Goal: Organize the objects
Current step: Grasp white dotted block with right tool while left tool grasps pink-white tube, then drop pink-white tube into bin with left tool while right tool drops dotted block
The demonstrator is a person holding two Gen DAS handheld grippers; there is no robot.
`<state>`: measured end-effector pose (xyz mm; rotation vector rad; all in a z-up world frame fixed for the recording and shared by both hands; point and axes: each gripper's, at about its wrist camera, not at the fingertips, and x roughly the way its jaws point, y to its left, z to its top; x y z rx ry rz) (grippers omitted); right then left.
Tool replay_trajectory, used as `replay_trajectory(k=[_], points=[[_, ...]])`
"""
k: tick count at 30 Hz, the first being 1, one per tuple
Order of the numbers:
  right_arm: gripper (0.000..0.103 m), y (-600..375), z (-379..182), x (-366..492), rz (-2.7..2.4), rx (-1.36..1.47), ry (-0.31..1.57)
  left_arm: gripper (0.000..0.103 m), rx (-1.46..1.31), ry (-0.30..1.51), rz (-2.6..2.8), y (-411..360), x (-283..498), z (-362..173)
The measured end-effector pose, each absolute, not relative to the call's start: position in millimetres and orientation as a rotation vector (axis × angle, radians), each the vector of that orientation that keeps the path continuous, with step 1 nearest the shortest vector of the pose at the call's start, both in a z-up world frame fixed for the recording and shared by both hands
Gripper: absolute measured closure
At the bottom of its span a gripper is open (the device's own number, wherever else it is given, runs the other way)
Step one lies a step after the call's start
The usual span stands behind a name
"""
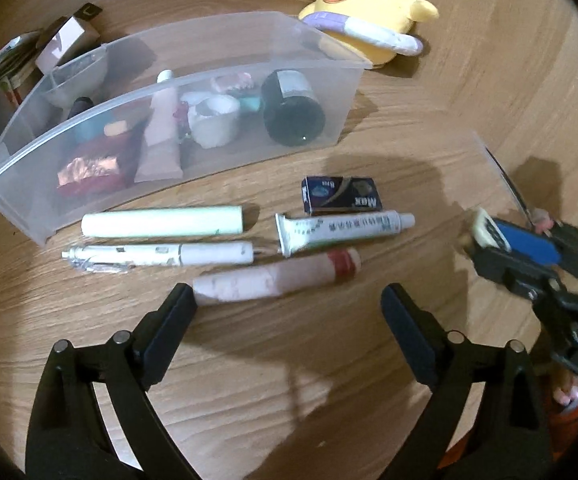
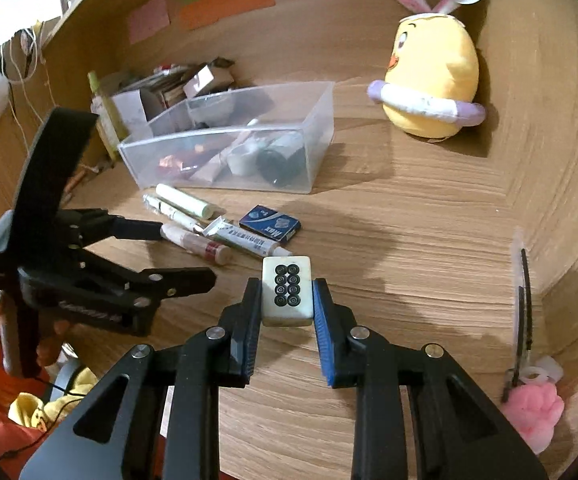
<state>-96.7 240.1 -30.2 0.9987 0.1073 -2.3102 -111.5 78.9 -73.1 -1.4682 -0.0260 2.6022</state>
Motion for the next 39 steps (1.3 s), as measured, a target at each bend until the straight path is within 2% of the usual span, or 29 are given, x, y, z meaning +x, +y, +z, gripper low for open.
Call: replay_trajectory(k=[6,7,8,18,28,39], points=[[0.081,244,-30,-95,-2.291,0.969,0.072,0.009,-1.490,-0.059,2.705,85,-121,-76],[0.081,244,-31,-95,-2.287,0.967,0.070,0.011,-1.486,-0.063,2.717,86,-121,-76],[0.081,244,-30,-95,-2.283,0.965,0.066,0.019,-1.480,-0.054,2.732,86,-120,-75],[0.081,235,-25,-101,-2.281,0.953,0.046,0.019,-1.435,-0.130,2.725,72,-102,-68],[0.081,203,-5,-122,-2.296,0.921,0.047,0.019,-1.205,-0.146,2.798,47,-80,-25],[0.081,162,32,-162,-2.331,0.863,0.047,0.019,-1.007,-0.148,2.883,5,-92,23]])
